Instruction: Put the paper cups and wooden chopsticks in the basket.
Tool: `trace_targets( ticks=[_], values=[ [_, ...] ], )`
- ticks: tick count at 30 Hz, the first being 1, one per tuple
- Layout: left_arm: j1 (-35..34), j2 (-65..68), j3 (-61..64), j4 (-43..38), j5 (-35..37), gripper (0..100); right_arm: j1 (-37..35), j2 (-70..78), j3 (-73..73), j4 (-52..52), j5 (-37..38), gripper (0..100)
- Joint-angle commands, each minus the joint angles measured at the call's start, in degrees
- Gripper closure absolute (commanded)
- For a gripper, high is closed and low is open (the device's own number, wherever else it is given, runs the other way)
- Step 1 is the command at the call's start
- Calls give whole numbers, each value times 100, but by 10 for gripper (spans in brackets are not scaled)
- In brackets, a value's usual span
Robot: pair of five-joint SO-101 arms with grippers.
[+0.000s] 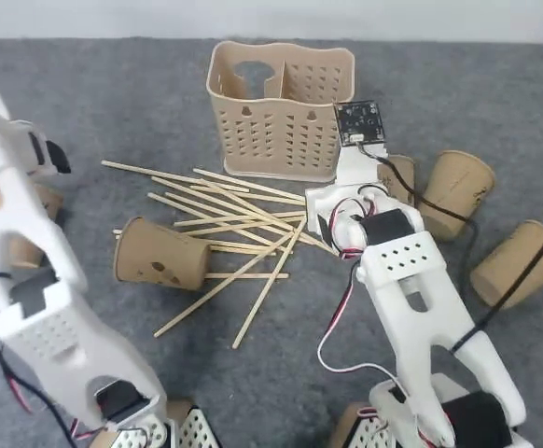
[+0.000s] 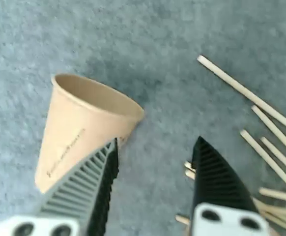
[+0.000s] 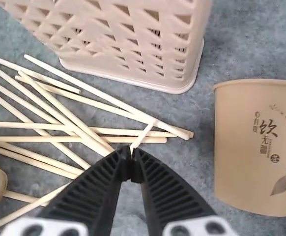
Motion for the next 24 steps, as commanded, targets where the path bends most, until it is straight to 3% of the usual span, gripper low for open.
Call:
trace_targets(
  ticks=[1,4,10,20,24],
  values=[
    [-246,325,-1121,-79,211,761,-40,-31,-62,-136,132,986],
    [-343,738,-2035,-114,501,761,-40,-31,-62,-136,132,986],
    [-149,2031,-3547,-70,378,761,-48,-31,-62,-136,141,986],
    [-62,3323,-4822,712,-1266,769,-48,-31,-62,-110,141,986],
    [-193,3332,-5007,1090,-2040,880,-48,-40,-62,-110,141,986]
  ],
)
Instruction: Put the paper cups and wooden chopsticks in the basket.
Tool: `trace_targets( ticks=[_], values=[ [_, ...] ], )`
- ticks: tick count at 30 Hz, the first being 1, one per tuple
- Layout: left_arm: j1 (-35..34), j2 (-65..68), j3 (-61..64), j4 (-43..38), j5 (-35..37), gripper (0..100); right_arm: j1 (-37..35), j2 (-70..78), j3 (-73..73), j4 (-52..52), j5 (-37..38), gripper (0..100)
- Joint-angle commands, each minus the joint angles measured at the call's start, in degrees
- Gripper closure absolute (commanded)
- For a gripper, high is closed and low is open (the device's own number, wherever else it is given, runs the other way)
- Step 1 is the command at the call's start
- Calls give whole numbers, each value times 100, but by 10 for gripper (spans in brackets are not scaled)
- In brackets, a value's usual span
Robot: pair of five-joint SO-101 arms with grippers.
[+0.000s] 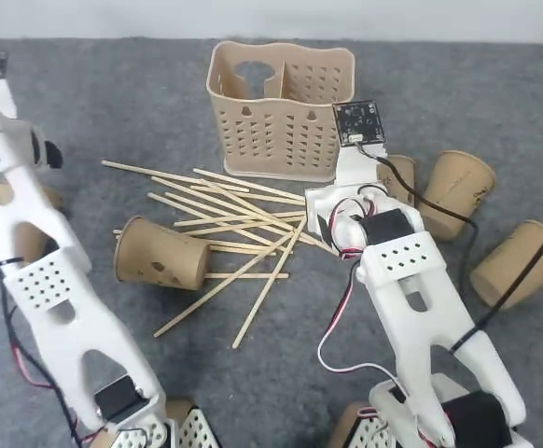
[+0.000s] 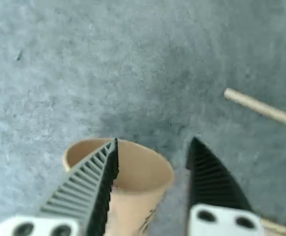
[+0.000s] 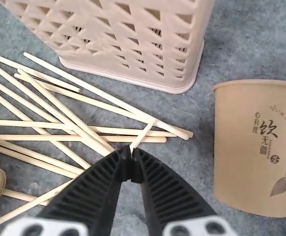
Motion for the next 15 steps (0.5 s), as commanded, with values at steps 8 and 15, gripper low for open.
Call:
trace_targets(
  ticks=[8,15],
  values=[
    [-563,-132,-435,343,-1468,937,-48,-40,-62,-110,105,986],
    [-765,-132,-391,360,-1547,937,-48,-40,-62,-110,105,986]
  ],
)
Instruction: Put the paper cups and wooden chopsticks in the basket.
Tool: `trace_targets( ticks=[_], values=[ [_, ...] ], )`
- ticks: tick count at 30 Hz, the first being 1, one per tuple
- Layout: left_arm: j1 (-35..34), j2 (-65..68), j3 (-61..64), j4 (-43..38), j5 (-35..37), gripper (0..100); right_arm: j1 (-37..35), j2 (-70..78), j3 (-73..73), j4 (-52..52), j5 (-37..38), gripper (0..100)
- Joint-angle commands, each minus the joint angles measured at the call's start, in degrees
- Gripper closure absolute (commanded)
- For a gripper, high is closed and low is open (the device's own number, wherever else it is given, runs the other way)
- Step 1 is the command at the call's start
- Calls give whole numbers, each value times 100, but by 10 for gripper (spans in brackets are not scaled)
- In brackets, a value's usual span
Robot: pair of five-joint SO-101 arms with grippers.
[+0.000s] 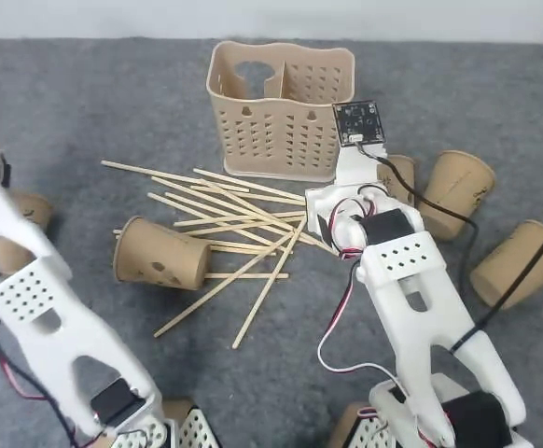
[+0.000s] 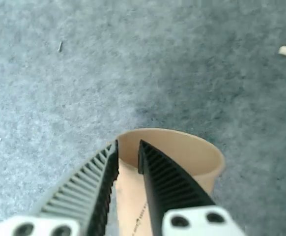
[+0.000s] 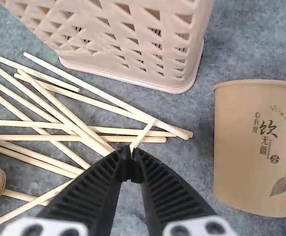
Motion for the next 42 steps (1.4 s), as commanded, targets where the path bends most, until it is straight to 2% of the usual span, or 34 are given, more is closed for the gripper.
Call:
trace_targets(
  ticks=[1,5,10,13,18,20,35,42],
  values=[
    [-70,-149,-154,220,-62,937,-48,-40,-62,-110,105,986],
    [-123,-580,514,220,-352,937,-40,-48,-62,-110,105,986],
    [-132,-1829,2343,211,-888,937,-31,-57,-70,-119,105,986],
    [-123,-2620,3380,202,-905,935,-22,-66,-70,-127,105,986],
    [-132,-3569,4400,202,-607,827,-13,-92,-70,-101,105,986],
    [-167,-3780,4664,202,-510,791,-13,-92,-70,-101,105,986],
    [-1240,-3982,5508,202,-835,806,-4,-92,-79,-119,264,986],
    [-1486,-3982,5490,202,-835,804,-4,-92,-79,-119,273,986]
  ],
)
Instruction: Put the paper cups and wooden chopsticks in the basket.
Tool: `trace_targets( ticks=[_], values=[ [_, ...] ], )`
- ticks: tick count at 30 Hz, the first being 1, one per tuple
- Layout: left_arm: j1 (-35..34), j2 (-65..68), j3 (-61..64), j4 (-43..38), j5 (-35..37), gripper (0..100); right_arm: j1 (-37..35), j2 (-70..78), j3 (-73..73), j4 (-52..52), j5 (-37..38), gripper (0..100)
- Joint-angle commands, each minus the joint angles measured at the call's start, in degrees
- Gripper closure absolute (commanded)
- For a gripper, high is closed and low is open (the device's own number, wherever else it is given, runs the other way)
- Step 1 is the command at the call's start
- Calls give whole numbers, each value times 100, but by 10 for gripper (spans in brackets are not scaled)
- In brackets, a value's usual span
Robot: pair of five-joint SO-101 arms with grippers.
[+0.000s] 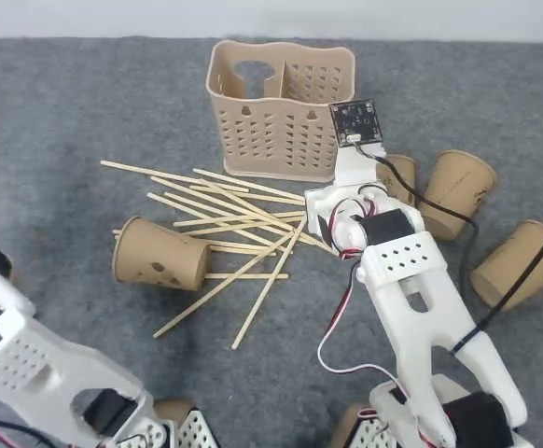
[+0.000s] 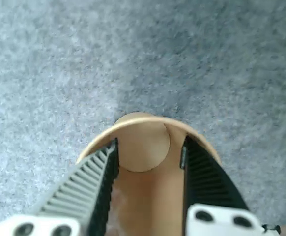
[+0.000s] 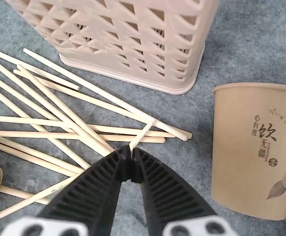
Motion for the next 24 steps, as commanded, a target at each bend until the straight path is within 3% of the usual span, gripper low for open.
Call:
trace_targets(
  ticks=[1,10,19,24],
  values=[
    [-123,-448,-75,202,-44,804,-4,-92,-79,-127,97,986],
    [-141,-1415,145,202,-26,803,-4,-92,-79,-136,105,986],
    [-88,-3015,1930,193,-44,803,-13,-92,-79,-136,246,986],
    [-18,-3253,3134,-818,-26,804,-13,-92,-79,-136,246,986]
  ],
)
